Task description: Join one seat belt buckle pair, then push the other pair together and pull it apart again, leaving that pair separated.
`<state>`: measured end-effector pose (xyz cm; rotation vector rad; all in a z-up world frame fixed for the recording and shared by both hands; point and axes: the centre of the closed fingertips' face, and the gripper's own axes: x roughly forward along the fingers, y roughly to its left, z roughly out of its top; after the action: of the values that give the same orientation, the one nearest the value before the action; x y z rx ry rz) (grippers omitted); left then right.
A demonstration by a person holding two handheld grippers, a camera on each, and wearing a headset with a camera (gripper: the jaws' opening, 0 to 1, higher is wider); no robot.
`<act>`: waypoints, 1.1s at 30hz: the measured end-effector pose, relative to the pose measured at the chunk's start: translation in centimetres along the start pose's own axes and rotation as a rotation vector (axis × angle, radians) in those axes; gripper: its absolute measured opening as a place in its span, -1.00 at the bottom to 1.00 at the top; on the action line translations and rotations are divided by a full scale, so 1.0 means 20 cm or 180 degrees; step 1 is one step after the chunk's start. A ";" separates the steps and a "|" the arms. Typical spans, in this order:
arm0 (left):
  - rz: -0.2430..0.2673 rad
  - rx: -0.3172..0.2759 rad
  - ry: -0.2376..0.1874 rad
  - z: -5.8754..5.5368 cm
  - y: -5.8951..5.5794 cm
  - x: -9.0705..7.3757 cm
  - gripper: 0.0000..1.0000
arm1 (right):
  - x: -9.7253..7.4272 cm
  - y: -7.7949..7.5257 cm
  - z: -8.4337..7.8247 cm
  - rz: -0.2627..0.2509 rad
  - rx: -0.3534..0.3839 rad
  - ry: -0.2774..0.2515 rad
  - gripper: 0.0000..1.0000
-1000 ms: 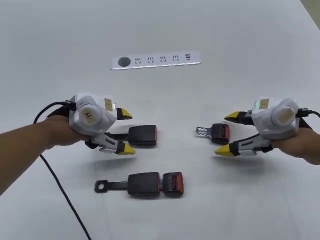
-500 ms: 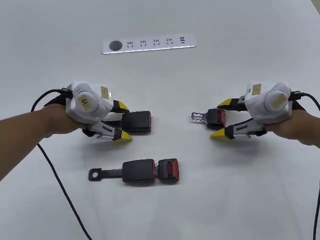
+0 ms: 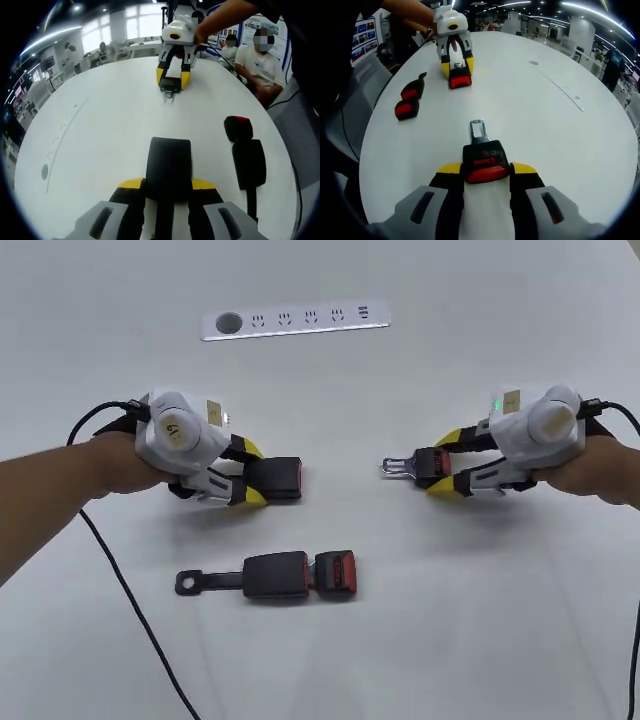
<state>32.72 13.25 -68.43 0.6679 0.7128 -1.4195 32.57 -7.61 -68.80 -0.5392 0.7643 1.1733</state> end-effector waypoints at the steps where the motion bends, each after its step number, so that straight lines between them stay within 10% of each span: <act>1: 0.0003 -0.0014 0.0004 0.00 0.00 0.00 -0.32 | 0.01 0.00 0.00 0.0006 -0.0007 0.0012 -0.31; 33: 0.0018 -0.0108 0.0132 -0.01 -0.01 0.02 -0.34 | 0.20 0.07 0.19 0.0049 -0.0083 -0.0076 -0.32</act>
<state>32.46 13.08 -68.86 0.6740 0.7653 -1.3890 32.97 -1.90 -69.47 -0.5409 0.7347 1.2035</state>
